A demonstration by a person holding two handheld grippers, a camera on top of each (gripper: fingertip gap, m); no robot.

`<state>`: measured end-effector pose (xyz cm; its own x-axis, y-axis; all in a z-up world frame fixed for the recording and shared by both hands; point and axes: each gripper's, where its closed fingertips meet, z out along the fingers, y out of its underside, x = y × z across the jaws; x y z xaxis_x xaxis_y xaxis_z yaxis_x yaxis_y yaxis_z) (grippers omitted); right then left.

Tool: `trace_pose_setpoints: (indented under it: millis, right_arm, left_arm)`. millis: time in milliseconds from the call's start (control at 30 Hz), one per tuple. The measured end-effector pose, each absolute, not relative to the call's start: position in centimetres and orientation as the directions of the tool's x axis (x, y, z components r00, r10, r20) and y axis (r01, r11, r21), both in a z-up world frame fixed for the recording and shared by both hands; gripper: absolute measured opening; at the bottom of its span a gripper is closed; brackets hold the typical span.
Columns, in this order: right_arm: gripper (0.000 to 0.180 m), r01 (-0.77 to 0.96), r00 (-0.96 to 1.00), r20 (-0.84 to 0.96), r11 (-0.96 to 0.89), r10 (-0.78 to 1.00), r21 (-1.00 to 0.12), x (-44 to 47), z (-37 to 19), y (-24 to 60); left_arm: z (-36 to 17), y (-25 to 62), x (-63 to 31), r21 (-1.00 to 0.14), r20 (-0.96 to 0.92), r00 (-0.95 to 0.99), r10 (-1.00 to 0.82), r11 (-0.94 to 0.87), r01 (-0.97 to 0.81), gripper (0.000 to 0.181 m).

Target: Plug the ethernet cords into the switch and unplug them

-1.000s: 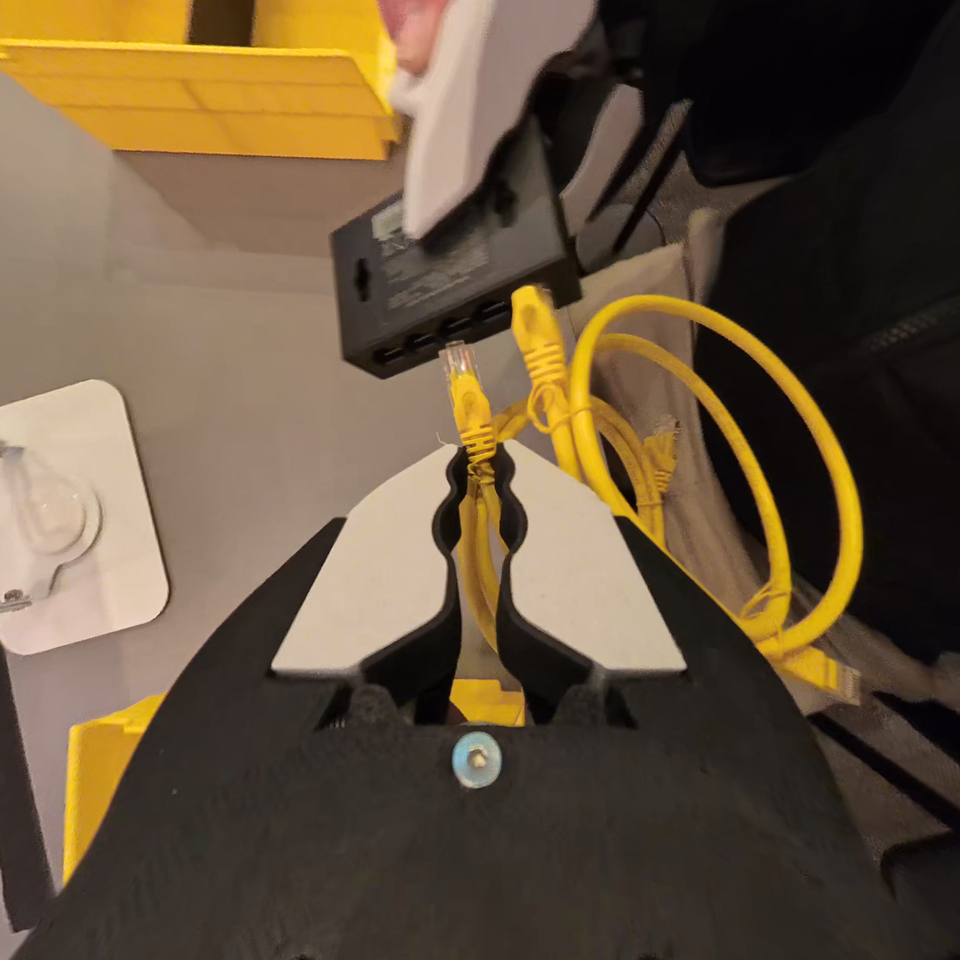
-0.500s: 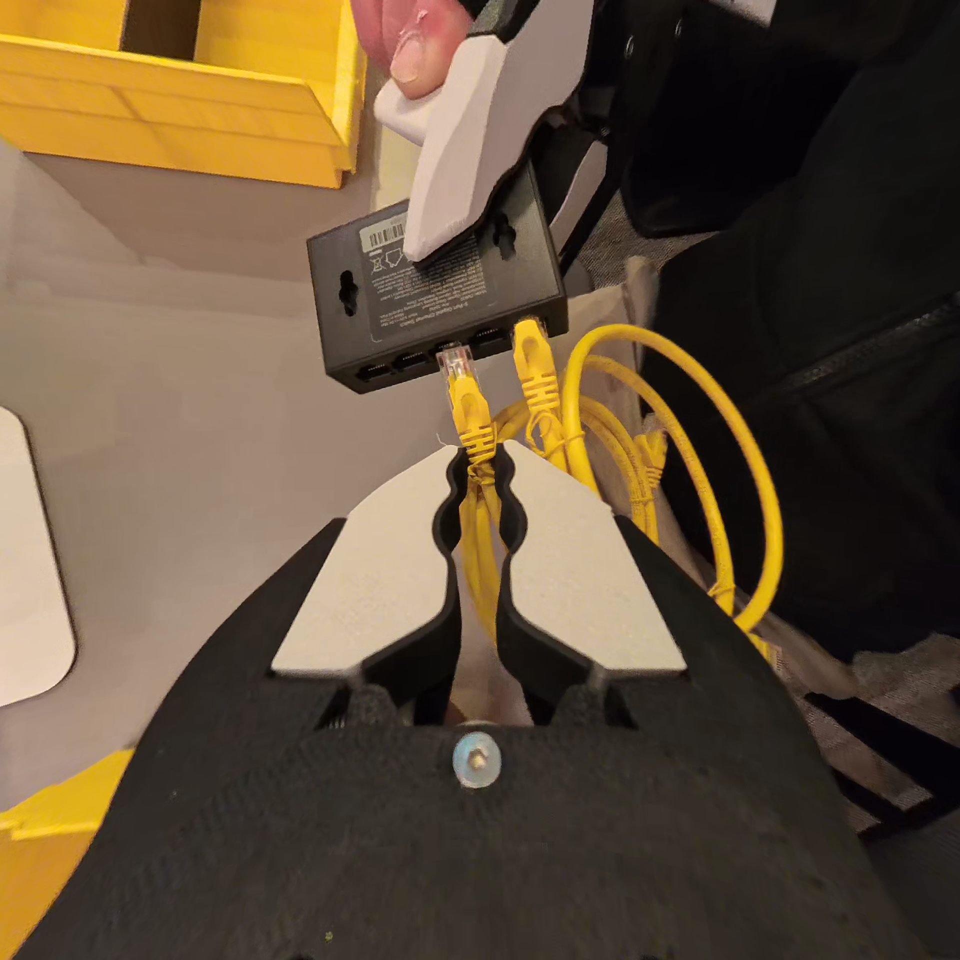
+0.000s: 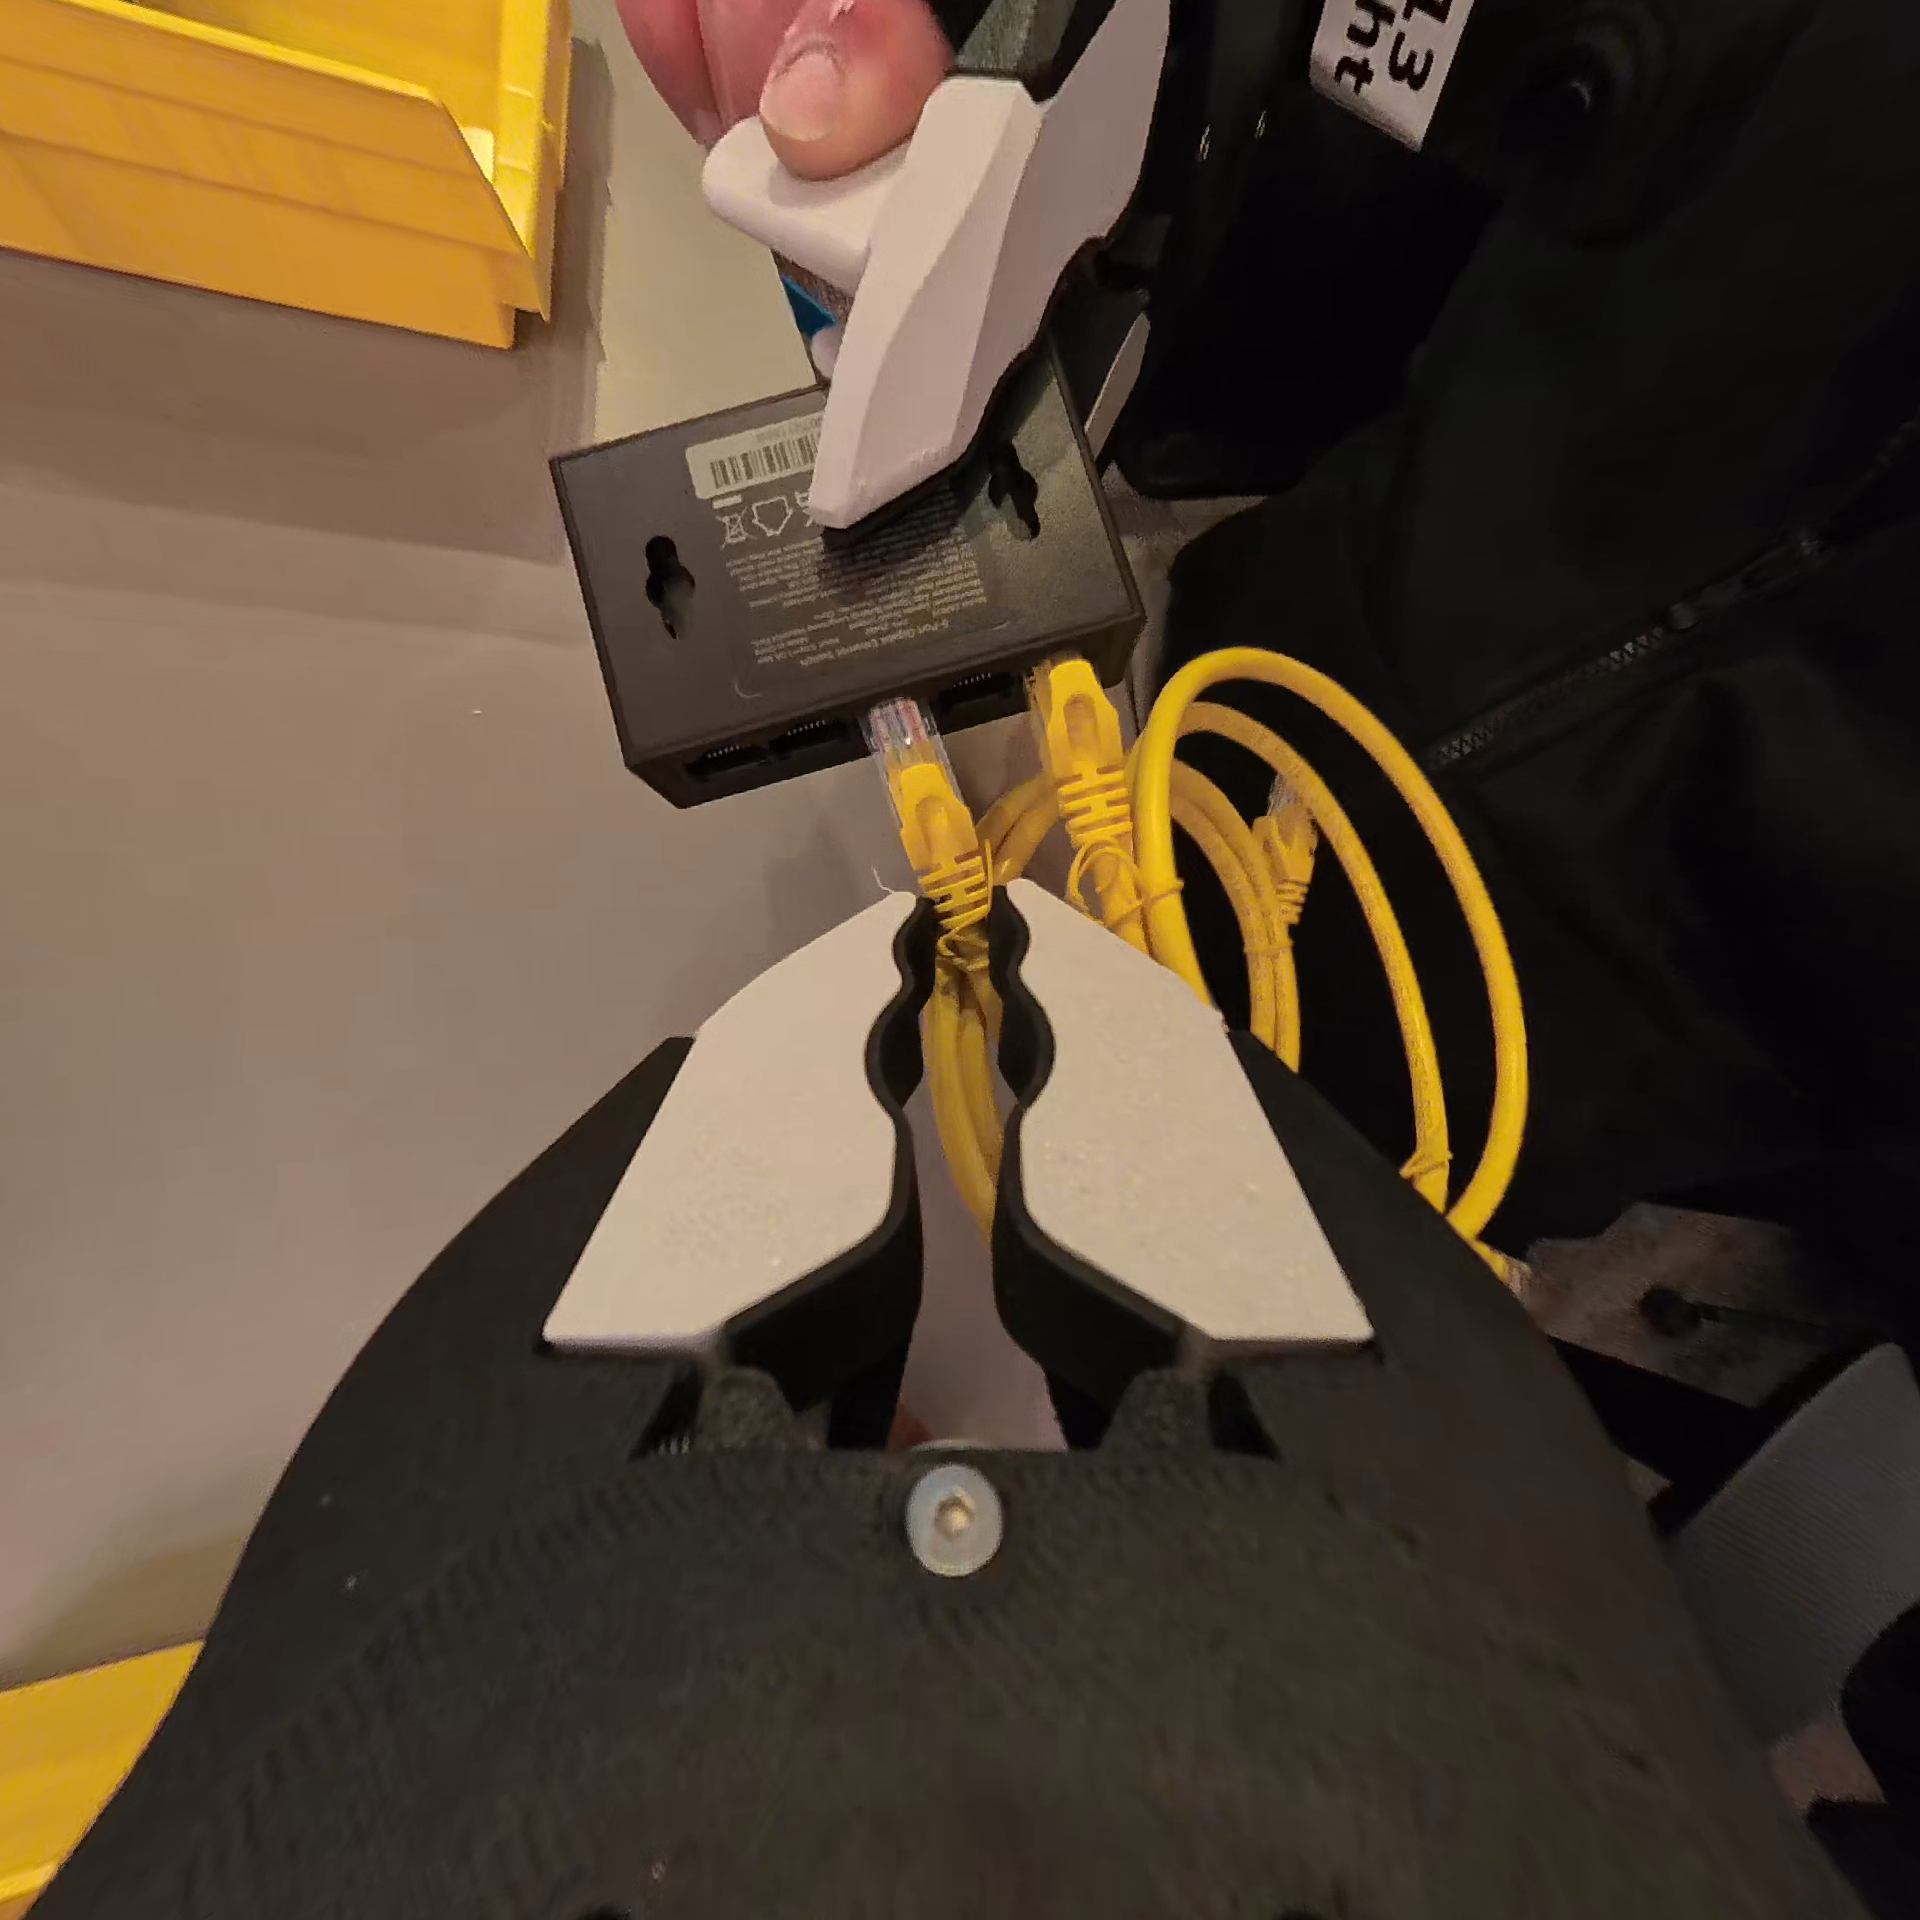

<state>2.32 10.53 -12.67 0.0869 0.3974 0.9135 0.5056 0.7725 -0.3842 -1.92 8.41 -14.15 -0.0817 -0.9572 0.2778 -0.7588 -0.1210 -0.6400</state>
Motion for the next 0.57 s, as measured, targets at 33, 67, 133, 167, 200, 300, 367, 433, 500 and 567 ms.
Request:
trace_pose_setpoints:
  millis: [33, 67, 133, 167, 200, 300, 367, 433, 500, 567]
  right_arm:
    - [0.029, 0.507, 0.08, 0.915, 0.774, 0.397, -0.38, 2.2, -12.8, 10.5]
    - [0.029, 0.512, 0.075, 0.916, 0.773, 0.395, -0.375, 2.2, -12.9, 10.6]
    - [0.029, 0.509, 0.076, 0.914, 0.772, 0.399, -0.38, 2.3, -12.8, 10.6]
    - [0.029, 0.503, 0.068, 0.912, 0.775, 0.405, -0.382, 2.3, -12.9, 10.4]
    - [0.029, 0.5, 0.051, 0.911, 0.779, 0.409, -0.378, 2.2, -13.0, 10.2]
    - [0.029, 0.5, 0.037, 0.912, 0.782, 0.409, -0.372, 2.1, -13.2, 10.0]
    - [0.028, 0.501, 0.043, 0.907, 0.777, 0.418, -0.382, 2.2, -13.1, 10.2]
    - [0.028, 0.496, 0.051, 0.902, 0.773, 0.428, -0.395, 2.1, -13.1, 10.1]
    - [0.028, 0.48, 0.046, 0.896, 0.777, 0.441, -0.407, 1.8, -13.0, 9.7]
    - [0.028, 0.47, 0.053, 0.889, 0.774, 0.455, -0.424, 1.7, -13.2, 9.8]
  left_arm:
    - [-14.3, 8.5, -2.0, -0.625, 0.28, -0.077, -0.957, -0.121, -0.771, 0.009]
    - [-14.5, 8.6, -2.0, -0.614, 0.285, -0.065, -0.956, -0.13, -0.779, 0.009]
    - [-14.4, 8.6, -1.9, -0.612, 0.291, -0.067, -0.954, -0.132, -0.78, 0.009]
    - [-14.3, 8.5, -1.9, -0.611, 0.295, -0.076, -0.953, -0.127, -0.781, 0.009]
    - [-14.2, 8.5, -1.8, -0.614, 0.297, -0.081, -0.952, -0.125, -0.779, 0.009]
    - [-14.4, 8.5, -1.8, -0.606, 0.292, -0.092, -0.952, -0.11, -0.788, 0.009]
    - [-14.4, 8.8, -1.6, -0.618, 0.281, -0.071, -0.957, -0.124, -0.777, 0.009]
    - [-14.5, 9.1, -1.6, -0.624, 0.266, -0.061, -0.962, -0.123, -0.772, 0.009]
    - [-14.6, 9.2, -1.6, -0.622, 0.253, -0.055, -0.966, -0.119, -0.774, 0.009]
    - [-14.7, 9.4, -1.6, -0.618, 0.251, -0.041, -0.967, -0.128, -0.775, 0.009]
